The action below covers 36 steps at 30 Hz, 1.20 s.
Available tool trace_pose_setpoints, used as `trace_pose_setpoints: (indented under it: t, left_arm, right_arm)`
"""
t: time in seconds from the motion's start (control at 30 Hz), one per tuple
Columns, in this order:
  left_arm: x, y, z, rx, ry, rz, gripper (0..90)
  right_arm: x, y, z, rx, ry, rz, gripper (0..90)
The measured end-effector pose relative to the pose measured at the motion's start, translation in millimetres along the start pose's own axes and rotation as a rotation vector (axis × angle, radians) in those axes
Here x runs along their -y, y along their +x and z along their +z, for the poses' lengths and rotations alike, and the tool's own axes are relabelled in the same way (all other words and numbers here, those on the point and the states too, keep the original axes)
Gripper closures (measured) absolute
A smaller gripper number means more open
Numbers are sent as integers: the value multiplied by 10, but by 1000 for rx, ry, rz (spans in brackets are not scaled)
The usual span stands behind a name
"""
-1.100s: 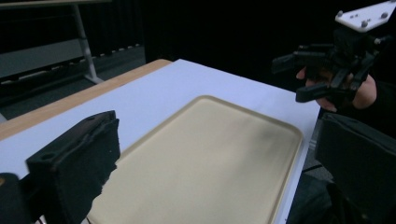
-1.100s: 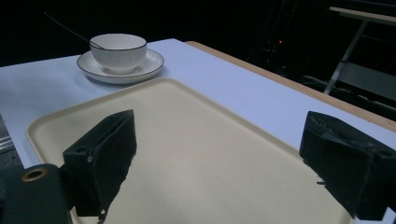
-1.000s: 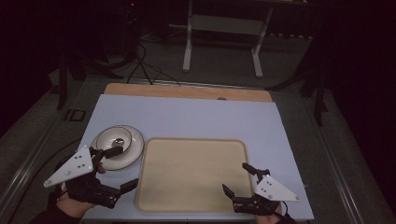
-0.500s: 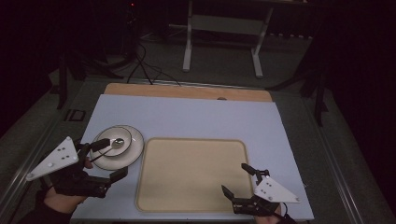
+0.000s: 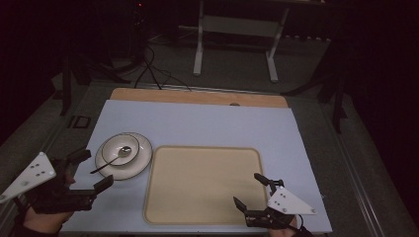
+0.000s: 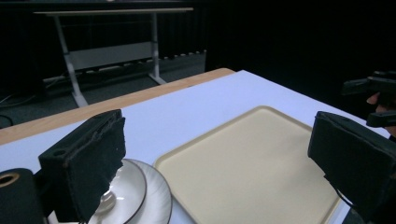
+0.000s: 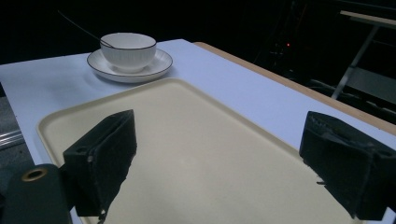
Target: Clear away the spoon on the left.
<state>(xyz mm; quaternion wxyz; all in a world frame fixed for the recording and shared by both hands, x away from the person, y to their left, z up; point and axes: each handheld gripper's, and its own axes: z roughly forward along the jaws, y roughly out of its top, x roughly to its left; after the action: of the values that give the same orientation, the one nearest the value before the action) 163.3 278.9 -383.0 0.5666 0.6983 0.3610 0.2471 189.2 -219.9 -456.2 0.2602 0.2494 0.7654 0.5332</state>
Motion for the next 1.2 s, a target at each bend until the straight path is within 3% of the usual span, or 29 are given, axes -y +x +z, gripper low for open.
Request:
trace_pose_setpoints:
  t: [0.17, 0.2, 0.27, 0.4, 0.53, 0.57, 0.63, 0.83, 1.2]
  left_arm:
    - [96, 57, -67, -24, 5, -24, 56]
    - [167, 83, -85, -53, 12, -43, 56]
    - [237, 108, -98, -66, 9, -54, 56]
    - [361, 153, -118, -152, 17, -73, 56]
    - [464, 212, -160, -191, 27, -127, 70]
    - [486, 236, -168, -184, 27, -147, 77]
    - [526, 266, -176, -222, 33, -160, 95]
    - [672, 404, -104, -263, 60, -324, 130]
    - [841, 463, 186, -309, 130, -460, 155]
  right_arm:
    - [4, -8, 0, 3, 4, 6, 111]
    - [5, -9, 0, 3, 5, 10, 112]
    - [8, -6, 5, 0, 8, 6, 111]
    - [10, -7, 13, -2, 12, 6, 111]
    - [12, 0, 25, -4, 17, 4, 112]
    - [12, 2, 26, -5, 18, 2, 111]
    - [13, 2, 29, -6, 18, 3, 112]
    - [13, 5, 34, -9, 20, 3, 111]
    - [15, 3, 36, -14, 21, 5, 112]
